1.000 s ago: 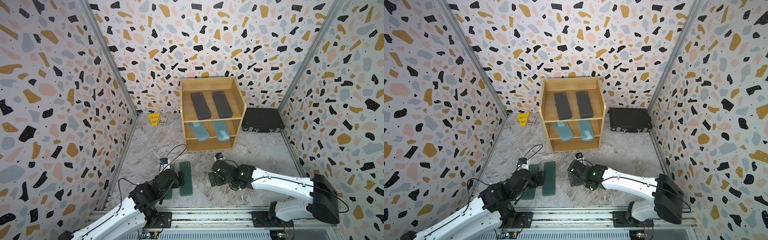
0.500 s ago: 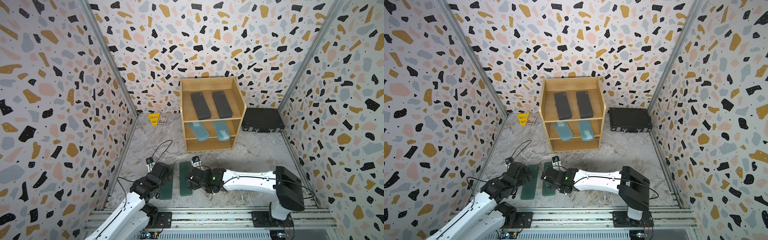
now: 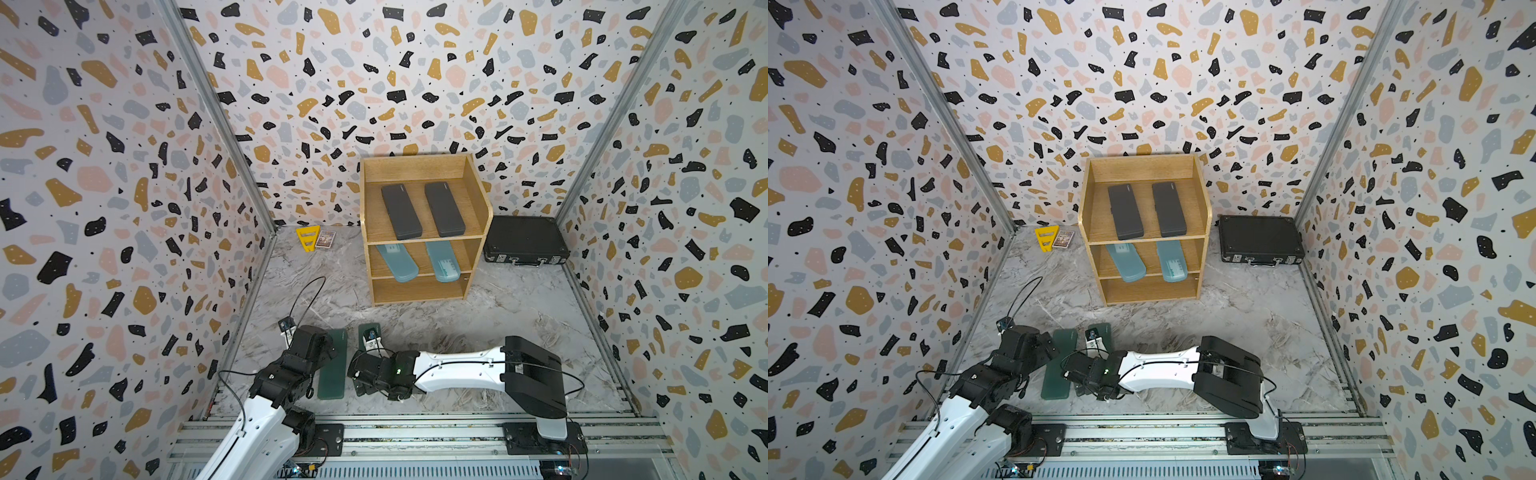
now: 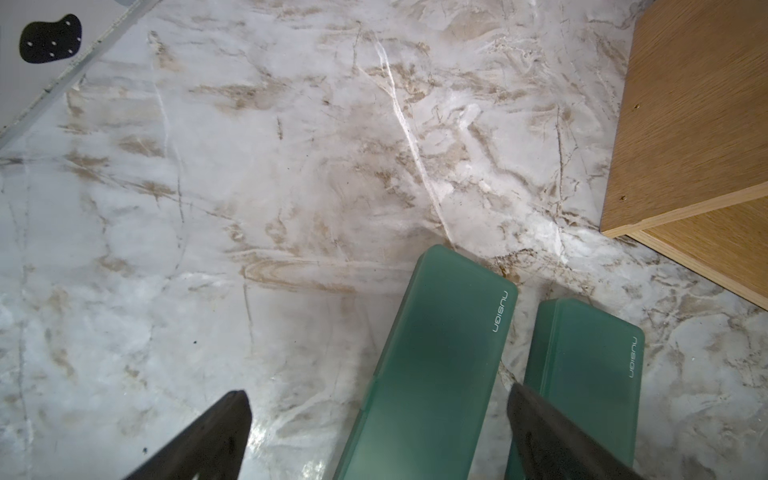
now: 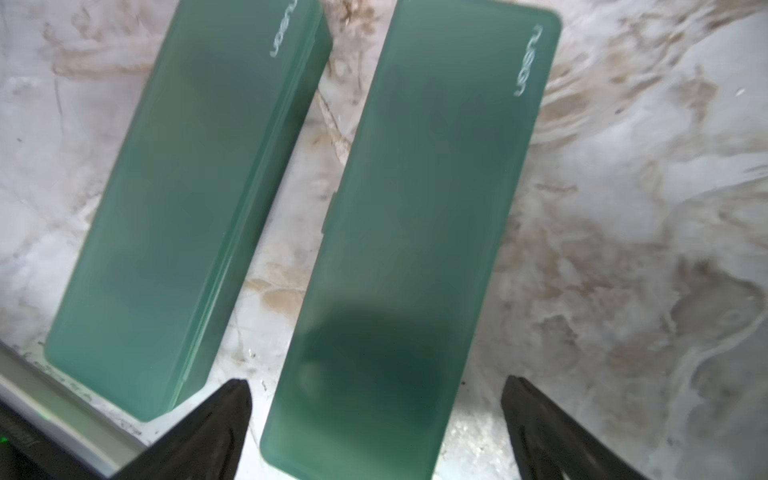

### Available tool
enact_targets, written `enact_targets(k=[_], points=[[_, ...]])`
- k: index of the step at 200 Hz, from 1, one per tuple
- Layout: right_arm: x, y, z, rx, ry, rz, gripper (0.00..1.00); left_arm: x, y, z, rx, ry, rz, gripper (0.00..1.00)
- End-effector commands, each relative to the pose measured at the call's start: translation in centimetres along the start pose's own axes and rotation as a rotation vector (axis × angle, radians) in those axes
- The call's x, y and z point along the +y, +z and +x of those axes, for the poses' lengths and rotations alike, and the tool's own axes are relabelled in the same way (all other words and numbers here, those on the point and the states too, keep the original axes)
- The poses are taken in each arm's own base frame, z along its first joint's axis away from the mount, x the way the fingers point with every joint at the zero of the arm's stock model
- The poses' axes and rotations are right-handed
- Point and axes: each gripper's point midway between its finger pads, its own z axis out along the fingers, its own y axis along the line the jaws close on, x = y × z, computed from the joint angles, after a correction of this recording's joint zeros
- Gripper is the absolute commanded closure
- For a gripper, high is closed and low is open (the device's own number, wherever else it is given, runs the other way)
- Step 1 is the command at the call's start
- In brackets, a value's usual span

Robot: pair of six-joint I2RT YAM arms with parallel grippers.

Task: Place the pencil cases on the shelf according to color
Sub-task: Move the pencil case to the center of the board, then pick up the pencil case from the center of the board.

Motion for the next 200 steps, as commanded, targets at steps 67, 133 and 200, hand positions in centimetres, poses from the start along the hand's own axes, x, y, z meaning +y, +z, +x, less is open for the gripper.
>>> enact_targets(k=[67, 133, 200], points=[[-3.8, 0.5, 1.8, -0.002, 0.033, 0.118, 0.0, -1.8, 1.5, 1.4, 0.067, 0.013, 0.089, 0.0], [-12.6, -2.2, 4.9, 0.009, 0.09, 0.218, 0.0, -4.6, 3.3, 2.8, 0.171, 0.074, 0.178, 0.0], [-14.5, -5.2, 5.5, 0.05, -0.087, 0.132, 0.0, -6.6, 4.8, 3.8, 0.228, 0.091, 0.223, 0.0]])
